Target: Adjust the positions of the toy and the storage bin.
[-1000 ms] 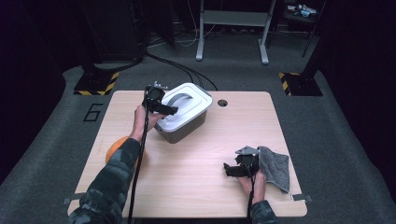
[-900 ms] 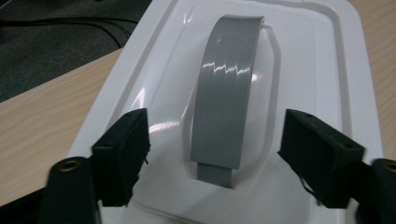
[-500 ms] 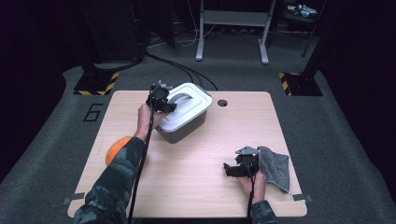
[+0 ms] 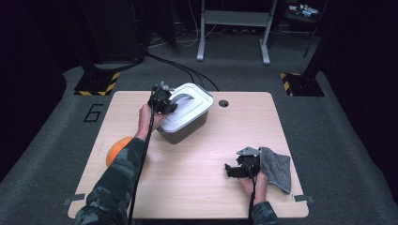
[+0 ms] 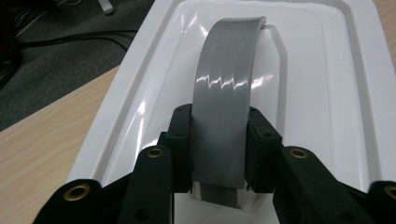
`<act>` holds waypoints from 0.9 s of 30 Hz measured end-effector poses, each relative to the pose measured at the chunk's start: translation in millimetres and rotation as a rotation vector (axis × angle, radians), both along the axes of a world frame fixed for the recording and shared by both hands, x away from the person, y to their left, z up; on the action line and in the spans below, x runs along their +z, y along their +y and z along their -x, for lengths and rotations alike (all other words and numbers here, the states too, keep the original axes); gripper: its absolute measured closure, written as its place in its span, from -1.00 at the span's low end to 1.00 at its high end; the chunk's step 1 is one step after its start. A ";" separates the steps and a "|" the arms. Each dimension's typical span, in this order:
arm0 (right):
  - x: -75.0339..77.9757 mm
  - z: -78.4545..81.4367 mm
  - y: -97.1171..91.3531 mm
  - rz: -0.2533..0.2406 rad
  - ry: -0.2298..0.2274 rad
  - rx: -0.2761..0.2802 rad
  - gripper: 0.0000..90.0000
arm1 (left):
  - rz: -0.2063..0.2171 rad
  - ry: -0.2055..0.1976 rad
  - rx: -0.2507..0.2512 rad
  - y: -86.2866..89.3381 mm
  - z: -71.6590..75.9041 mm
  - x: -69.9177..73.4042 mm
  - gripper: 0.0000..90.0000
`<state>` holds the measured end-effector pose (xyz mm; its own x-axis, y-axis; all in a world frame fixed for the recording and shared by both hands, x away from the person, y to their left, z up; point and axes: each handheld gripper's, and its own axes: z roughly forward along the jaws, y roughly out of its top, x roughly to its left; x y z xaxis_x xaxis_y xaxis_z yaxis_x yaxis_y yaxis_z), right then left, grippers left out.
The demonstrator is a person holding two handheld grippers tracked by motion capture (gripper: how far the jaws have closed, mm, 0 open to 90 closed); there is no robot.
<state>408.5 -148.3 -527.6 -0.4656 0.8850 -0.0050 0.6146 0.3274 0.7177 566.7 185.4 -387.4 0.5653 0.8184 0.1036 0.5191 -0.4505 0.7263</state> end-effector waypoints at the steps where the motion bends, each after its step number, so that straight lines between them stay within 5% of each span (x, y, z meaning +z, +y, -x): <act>1: -0.1 0.0 0.1 -0.002 0.000 0.000 -0.81 | -0.001 0.001 -0.007 0.4 0.2 0.1 0.50; 7: -0.1 0.0 0.0 -0.001 0.000 0.000 -0.81 | -0.006 -0.017 -0.050 -1.8 3.5 -0.7 0.50; 27: -0.3 -0.9 0.1 -0.005 -0.006 0.002 -0.81 | -0.006 0.021 -0.177 -0.9 15.5 1.2 0.50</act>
<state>409.3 -148.1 -527.9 -0.4669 0.8843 -0.0031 0.6096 0.3245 0.7232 551.2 184.5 -386.2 0.7027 0.7051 0.0947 0.4462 -0.5404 0.7134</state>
